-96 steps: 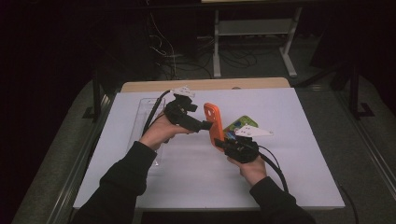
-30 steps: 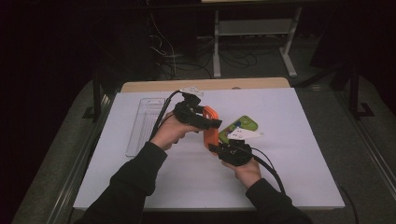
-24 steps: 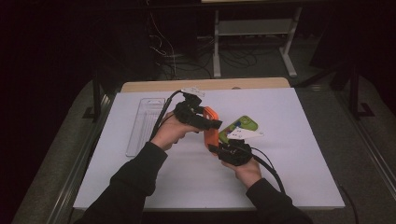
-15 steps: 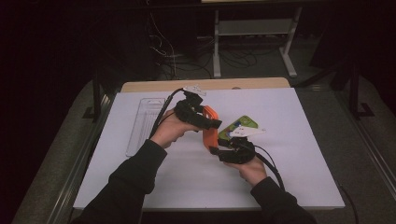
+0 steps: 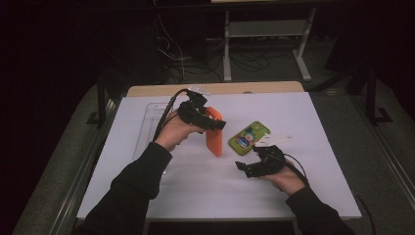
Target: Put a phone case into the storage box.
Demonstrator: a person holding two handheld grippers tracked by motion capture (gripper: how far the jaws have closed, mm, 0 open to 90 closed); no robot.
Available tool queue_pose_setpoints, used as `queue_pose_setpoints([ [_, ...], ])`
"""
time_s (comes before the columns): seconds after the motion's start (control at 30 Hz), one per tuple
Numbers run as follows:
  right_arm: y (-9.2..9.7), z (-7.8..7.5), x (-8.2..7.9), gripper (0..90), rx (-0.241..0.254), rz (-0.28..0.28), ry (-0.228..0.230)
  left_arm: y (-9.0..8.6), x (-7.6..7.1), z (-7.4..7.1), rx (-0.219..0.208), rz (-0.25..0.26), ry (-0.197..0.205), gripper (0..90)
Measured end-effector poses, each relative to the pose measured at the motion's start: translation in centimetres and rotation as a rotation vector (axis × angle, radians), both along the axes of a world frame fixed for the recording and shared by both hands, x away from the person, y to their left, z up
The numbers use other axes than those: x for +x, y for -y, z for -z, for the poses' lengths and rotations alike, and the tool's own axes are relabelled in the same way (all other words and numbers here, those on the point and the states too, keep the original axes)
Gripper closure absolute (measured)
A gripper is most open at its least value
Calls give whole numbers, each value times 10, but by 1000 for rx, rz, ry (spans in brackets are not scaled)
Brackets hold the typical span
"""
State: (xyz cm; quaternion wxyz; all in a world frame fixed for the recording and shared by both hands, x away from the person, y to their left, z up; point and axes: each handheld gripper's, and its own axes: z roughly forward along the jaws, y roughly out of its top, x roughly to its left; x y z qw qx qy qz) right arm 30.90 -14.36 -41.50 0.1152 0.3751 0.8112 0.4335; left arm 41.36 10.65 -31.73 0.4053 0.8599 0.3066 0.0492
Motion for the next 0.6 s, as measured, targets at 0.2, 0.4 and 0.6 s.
queue_pose_setpoints([
  [0.2, 24, 3, -7, 32, -25, 11, 41, -3, 6, -5, 15, -39, 8, 159],
  [0.4, 44, 12, -15, 22, -57, 33, 39, -11, 18, -17, 43, -78, 31, 158],
  [0.6, 59, 16, -21, 19, -88, 71, 49, -25, 36, -28, 77, -141, 61, 158],
])
